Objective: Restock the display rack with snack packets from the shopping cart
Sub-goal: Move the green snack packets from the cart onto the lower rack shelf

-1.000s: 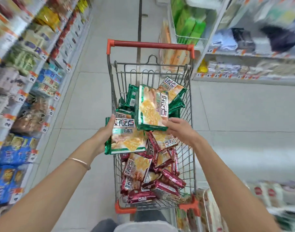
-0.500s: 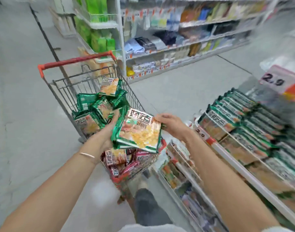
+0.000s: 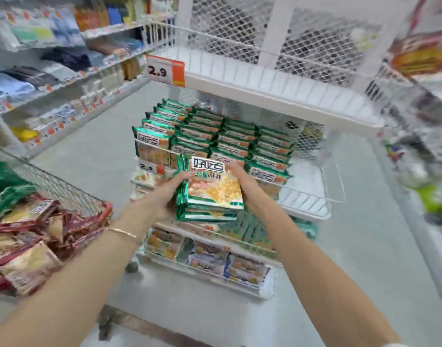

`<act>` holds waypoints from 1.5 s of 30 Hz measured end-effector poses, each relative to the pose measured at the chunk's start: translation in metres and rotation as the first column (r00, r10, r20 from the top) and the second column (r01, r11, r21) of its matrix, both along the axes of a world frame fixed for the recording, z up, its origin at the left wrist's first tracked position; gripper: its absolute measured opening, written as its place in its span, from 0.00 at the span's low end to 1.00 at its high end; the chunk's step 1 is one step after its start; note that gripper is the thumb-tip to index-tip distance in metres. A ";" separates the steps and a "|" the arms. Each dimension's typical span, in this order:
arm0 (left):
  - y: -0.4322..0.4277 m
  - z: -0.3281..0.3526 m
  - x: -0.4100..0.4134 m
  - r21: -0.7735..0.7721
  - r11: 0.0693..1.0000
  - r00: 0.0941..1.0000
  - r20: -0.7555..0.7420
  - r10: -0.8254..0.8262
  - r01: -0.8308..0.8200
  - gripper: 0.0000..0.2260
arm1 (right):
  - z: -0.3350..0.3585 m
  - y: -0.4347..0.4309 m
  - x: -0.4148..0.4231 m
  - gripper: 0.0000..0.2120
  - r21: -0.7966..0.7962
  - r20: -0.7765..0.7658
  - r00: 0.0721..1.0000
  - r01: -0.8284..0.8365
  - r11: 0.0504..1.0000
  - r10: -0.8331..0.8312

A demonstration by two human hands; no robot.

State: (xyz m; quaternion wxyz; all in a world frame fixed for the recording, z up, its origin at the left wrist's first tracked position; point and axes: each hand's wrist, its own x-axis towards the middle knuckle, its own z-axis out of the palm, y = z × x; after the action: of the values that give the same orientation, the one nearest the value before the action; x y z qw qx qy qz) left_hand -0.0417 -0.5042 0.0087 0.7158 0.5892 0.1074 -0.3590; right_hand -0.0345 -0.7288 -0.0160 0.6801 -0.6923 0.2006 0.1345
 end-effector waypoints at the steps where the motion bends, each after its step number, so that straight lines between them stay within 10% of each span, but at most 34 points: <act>1: -0.027 0.002 -0.002 0.017 1.000 1.000 0.022 -0.001 0.000 0.33 | 0.002 -0.029 -0.012 0.37 0.020 -0.035 0.999 -0.015 1.000 0.016; 9: -0.239 0.038 -0.002 0.155 0.966 0.966 0.127 -0.225 0.205 0.20 | 0.035 -0.219 -0.065 0.13 0.147 -0.014 0.999 0.051 0.988 -0.049; 15: -0.327 0.033 0.084 0.583 0.779 0.775 0.374 -0.509 0.231 0.63 | 0.037 -0.312 -0.013 0.20 0.080 0.185 0.968 0.158 0.984 -0.171; 22: -0.390 0.005 0.172 0.721 0.692 0.450 0.631 -0.632 -0.037 0.58 | -0.023 -0.356 0.090 0.24 -0.126 0.400 0.908 0.189 0.974 -0.125; 28: -0.419 -0.056 0.222 0.878 0.440 0.365 0.479 -0.799 -0.189 0.46 | -0.096 -0.366 0.150 0.54 -0.078 0.282 0.895 0.379 0.922 -0.345; 34: -0.435 -0.082 0.241 0.876 0.271 0.305 0.406 -0.861 -0.399 0.56 | -0.106 -0.364 0.161 0.30 -0.098 0.221 0.886 0.437 0.894 -0.409; 40: -0.434 -0.078 0.248 0.890 0.238 0.180 0.327 -0.928 -0.388 0.50 | -0.093 -0.371 0.176 0.27 -0.288 0.205 0.960 0.247 0.925 -0.192; 43: -0.439 -0.073 0.245 0.897 0.118 0.154 0.200 -0.968 -0.425 0.53 | -0.090 -0.373 0.166 0.57 -0.581 0.400 0.917 0.261 0.771 -0.009; 45: -0.440 -0.074 0.241 0.909 0.011 0.155 0.083 -0.984 -0.416 0.60 | -0.081 -0.378 0.148 0.55 -0.838 0.422 0.859 0.246 0.488 0.291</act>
State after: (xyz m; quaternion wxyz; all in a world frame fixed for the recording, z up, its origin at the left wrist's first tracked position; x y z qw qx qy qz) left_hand 0.1993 -0.9440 -0.0654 -0.1121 0.9392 -0.3244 0.0085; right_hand 0.1139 -1.1070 -0.0969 0.2593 -0.9506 0.0427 -0.1655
